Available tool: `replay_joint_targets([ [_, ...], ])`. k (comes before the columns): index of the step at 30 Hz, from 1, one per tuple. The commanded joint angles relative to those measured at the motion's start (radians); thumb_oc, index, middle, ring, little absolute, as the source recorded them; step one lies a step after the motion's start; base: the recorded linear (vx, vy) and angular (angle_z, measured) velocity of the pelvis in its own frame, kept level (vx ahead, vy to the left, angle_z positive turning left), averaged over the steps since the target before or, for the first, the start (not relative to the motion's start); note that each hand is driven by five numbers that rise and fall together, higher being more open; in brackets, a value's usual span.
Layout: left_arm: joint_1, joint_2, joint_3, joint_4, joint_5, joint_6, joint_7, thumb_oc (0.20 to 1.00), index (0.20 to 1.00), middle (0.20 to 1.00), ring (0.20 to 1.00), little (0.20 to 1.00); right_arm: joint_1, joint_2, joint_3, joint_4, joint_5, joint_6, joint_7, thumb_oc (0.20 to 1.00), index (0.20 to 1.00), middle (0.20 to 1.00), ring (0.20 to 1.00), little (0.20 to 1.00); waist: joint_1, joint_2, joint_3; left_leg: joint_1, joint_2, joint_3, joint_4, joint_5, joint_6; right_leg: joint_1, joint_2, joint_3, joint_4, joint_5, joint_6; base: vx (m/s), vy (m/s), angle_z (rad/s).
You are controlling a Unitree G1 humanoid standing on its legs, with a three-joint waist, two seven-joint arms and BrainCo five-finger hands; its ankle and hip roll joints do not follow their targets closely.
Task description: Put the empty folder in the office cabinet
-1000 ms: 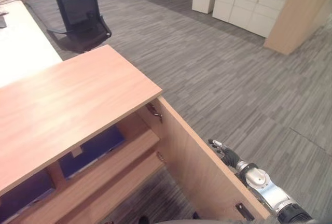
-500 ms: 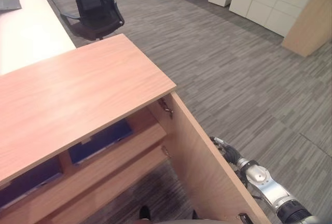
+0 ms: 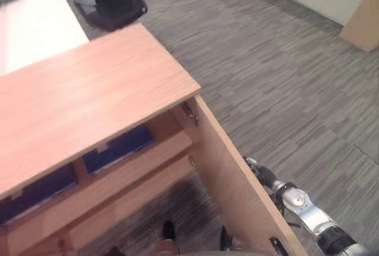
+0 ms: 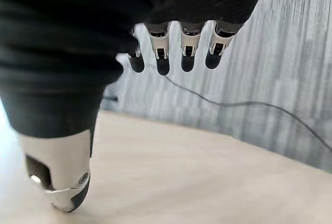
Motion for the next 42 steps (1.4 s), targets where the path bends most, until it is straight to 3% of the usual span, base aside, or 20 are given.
replay_joint_targets([
  [1, -0.012, 0.014, 0.005, 0.013, -0.025, -0.011, 0.004, 1.0, 1.0, 1.0, 1.0, 1.0, 0.011, 0.063, 0.032, -0.056, 0.005, -0.033, -0.022, 1.0, 1.0, 1.0, 1.0, 1.0, -0.01, -0.097, -0.029, 0.055, -0.02, 0.013, 0.159, -0.231, 0.083, 0.008, -0.095, 0.006, -0.068, -0.007, 0.091, -0.09, -0.035, 0.47],
  [3, -0.018, -0.003, -0.008, 0.013, -0.026, -0.012, 0.008, 1.0, 1.0, 1.0, 1.0, 1.0, 0.014, 0.072, 0.029, -0.046, 0.008, -0.032, -0.023, 1.0, 1.0, 1.0, 1.0, 1.0, -0.015, -0.096, -0.036, 0.09, -0.05, -0.016, 0.191, -0.283, 0.09, 0.009, -0.089, 0.013, -0.068, -0.005, 0.091, -0.05, 0.052, 0.19],
  [4, -0.066, -0.063, -0.105, -0.239, -0.026, 0.04, -0.021, 1.0, 1.0, 1.0, 1.0, 1.0, 0.01, 0.066, 0.027, -0.038, -0.017, 0.002, -0.015, 1.0, 1.0, 1.0, 1.0, 1.0, -0.031, -0.078, -0.047, 0.146, -0.064, -0.019, 0.165, -0.32, 0.104, 0.004, -0.083, 0.007, -0.068, -0.005, 0.095, -0.07, 0.127, 0.14],
  [6, 0.009, -0.097, -0.132, -0.104, 0.006, -0.003, -0.012, 1.0, 1.0, 1.0, 1.0, 1.0, 0.037, 0.089, -0.024, -0.03, -0.022, -0.004, -0.052, 1.0, 1.0, 1.0, 1.0, 1.0, -0.043, -0.059, -0.063, 0.19, -0.065, 0.007, 0.068, -0.309, 0.101, -0.011, -0.086, -0.018, -0.068, 0.005, 0.102, -0.13, 0.226, 0.61],
  [9, 0.016, -0.108, -0.103, -0.01, 0.026, -0.002, -0.002, 1.0, 1.0, 1.0, 1.0, 1.0, 0.06, 0.108, -0.038, -0.027, -0.044, -0.008, -0.079, 1.0, 1.0, 1.0, 1.0, 1.0, -0.036, -0.052, -0.07, 0.216, -0.113, 0.005, -0.057, -0.276, 0.114, -0.049, -0.121, -0.033, -0.061, 0.053, 0.123, -0.17, 0.243, 0.56],
  [12, 0.028, -0.091, -0.047, 0.042, 0.02, 0.004, 0.012, 1.0, 1.0, 1.0, 1.0, 1.0, 0.058, 0.122, -0.042, -0.014, -0.053, -0.002, -0.081, 1.0, 1.0, 1.0, 1.0, 1.0, -0.021, -0.053, -0.064, 0.226, -0.153, 0.008, -0.095, -0.268, 0.137, -0.069, -0.15, -0.027, -0.063, 0.095, 0.146, -0.14, 0.219, 0.04],
  [14, -0.04, -0.065, 0.034, 0.151, 0.002, 0.036, 0.024, 1.0, 1.0, 1.0, 1.0, 1.0, 0.087, 0.139, -0.013, -0.029, -0.066, 0.002, -0.051, 1.0, 1.0, 1.0, 1.0, 1.0, -0.047, -0.081, -0.081, 0.25, -0.182, 0.035, -0.099, -0.278, 0.163, -0.077, -0.173, -0.001, -0.062, 0.129, 0.162, -0.05, 0.213, -0.12],
  [19, -0.004, -0.081, 0.058, 0.133, -0.036, 0.026, 0.02, 1.0, 1.0, 1.0, 1.0, 1.0, 0.059, 0.144, -0.009, 0.004, -0.064, 0.01, -0.049, 1.0, 1.0, 1.0, 1.0, 1.0, -0.04, -0.084, -0.085, 0.27, -0.221, 0.048, -0.099, -0.283, 0.196, -0.078, -0.209, 0.004, -0.062, 0.174, 0.186, -0.06, 0.147, -0.33],
  [22, -0.014, -0.09, 0.044, 0.123, -0.045, 0.021, 0.022, 1.0, 1.0, 1.0, 1.0, 1.0, 0.046, 0.162, -0.011, 0.027, -0.062, 0.012, -0.057, 1.0, 1.0, 1.0, 1.0, 1.0, -0.041, -0.092, -0.077, 0.27, -0.244, 0.049, -0.099, -0.28, 0.21, -0.084, -0.236, 0.003, -0.06, 0.205, 0.203, -0.12, 0.173, 0.09],
  [25, -0.016, -0.111, -0.013, 0.058, -0.049, 0.013, 0.005, 1.0, 1.0, 1.0, 1.0, 1.0, 0.037, 0.176, -0.028, 0.039, -0.075, 0.03, -0.066, 1.0, 1.0, 1.0, 1.0, 1.0, -0.045, -0.09, -0.059, 0.263, -0.276, 0.058, -0.099, -0.271, 0.225, -0.105, -0.293, -0.021, -0.061, 0.283, 0.236, -0.18, 0.219, 0.04],
  [26, -0.02, -0.11, -0.021, 0.055, -0.048, 0.012, 0.001, 1.0, 1.0, 1.0, 1.0, 1.0, 0.037, 0.178, -0.029, 0.04, -0.082, 0.031, -0.064, 1.0, 1.0, 1.0, 1.0, 1.0, -0.049, -0.079, -0.046, 0.262, -0.269, 0.054, -0.099, -0.265, 0.23, -0.104, -0.296, -0.013, -0.052, 0.269, 0.237, -0.19, 0.161, 0.08],
  [29, -0.025, -0.108, -0.036, 0.052, -0.045, 0.013, -0.002, 1.0, 1.0, 1.0, 1.0, 1.0, 0.049, 0.176, -0.024, 0.038, -0.095, 0.023, -0.047, 1.0, 1.0, 1.0, 1.0, 1.0, -0.049, -0.055, -0.036, 0.248, -0.255, 0.035, -0.099, -0.25, 0.241, -0.095, -0.282, 0.061, 0.08, 0.156, 0.199, -0.13, 0.114, 0.14],
  [30, -0.025, -0.109, -0.05, 0.072, -0.033, 0.011, -0.006, 1.0, 1.0, 1.0, 1.0, 1.0, 0.076, 0.177, -0.023, 0.035, -0.106, 0.02, -0.03, 1.0, 1.0, 1.0, 1.0, 1.0, -0.06, -0.055, -0.056, 0.242, -0.253, 0.001, -0.099, -0.246, 0.241, -0.061, -0.235, 0.155, 0.135, 0.089, 0.173, -0.02, 0.052, 0.16],
  [31, -0.025, -0.109, -0.05, 0.072, -0.033, 0.011, -0.006, 1.0, 1.0, 1.0, 1.0, 1.0, 0.076, 0.177, -0.023, 0.034, -0.106, 0.02, -0.03, 1.0, 1.0, 1.0, 1.0, 1.0, -0.059, -0.056, -0.059, 0.238, -0.254, 0.003, -0.099, -0.245, 0.241, -0.066, -0.236, 0.157, 0.135, 0.091, 0.173, 0.06, 0.018, 0.17],
  [33, -0.018, -0.111, -0.055, 0.1, -0.019, 0.012, -0.016, 1.0, 1.0, 1.0, 1.0, 1.0, 0.102, 0.185, -0.016, 0.048, -0.101, 0.024, -0.02, 1.0, 1.0, 1.0, 1.0, 1.0, -0.068, -0.075, -0.091, 0.23, -0.266, -0.041, -0.099, -0.24, 0.245, -0.038, -0.155, 0.271, 0.074, 0.072, 0.167, 0.08, -0.043, 0.13],
  [38, 0.0, -0.113, -0.036, 0.108, -0.032, 0.014, -0.026, 1.0, 1.0, 1.0, 1.0, 1.0, 0.083, 0.189, 0.011, 0.051, -0.1, 0.027, -0.017, 1.0, 1.0, 1.0, 1.0, 1.0, -0.053, -0.079, -0.107, 0.206, -0.259, -0.044, -0.099, -0.228, 0.24, -0.025, -0.132, 0.254, -0.005, 0.098, 0.169, 0.02, -0.09, 0.27],
  [42, -0.002, -0.121, -0.047, 0.08, -0.059, 0.009, -0.037, 1.0, 1.0, 1.0, 1.0, 1.0, 0.079, 0.184, 0.022, 0.037, -0.081, 0.023, -0.012, 1.0, 1.0, 1.0, 1.0, 1.0, -0.039, -0.086, -0.129, 0.196, -0.24, -0.05, -0.099, -0.228, 0.228, 0.006, -0.102, 0.286, -0.045, 0.07, 0.159, 0.03, -0.104, 0.01],
])
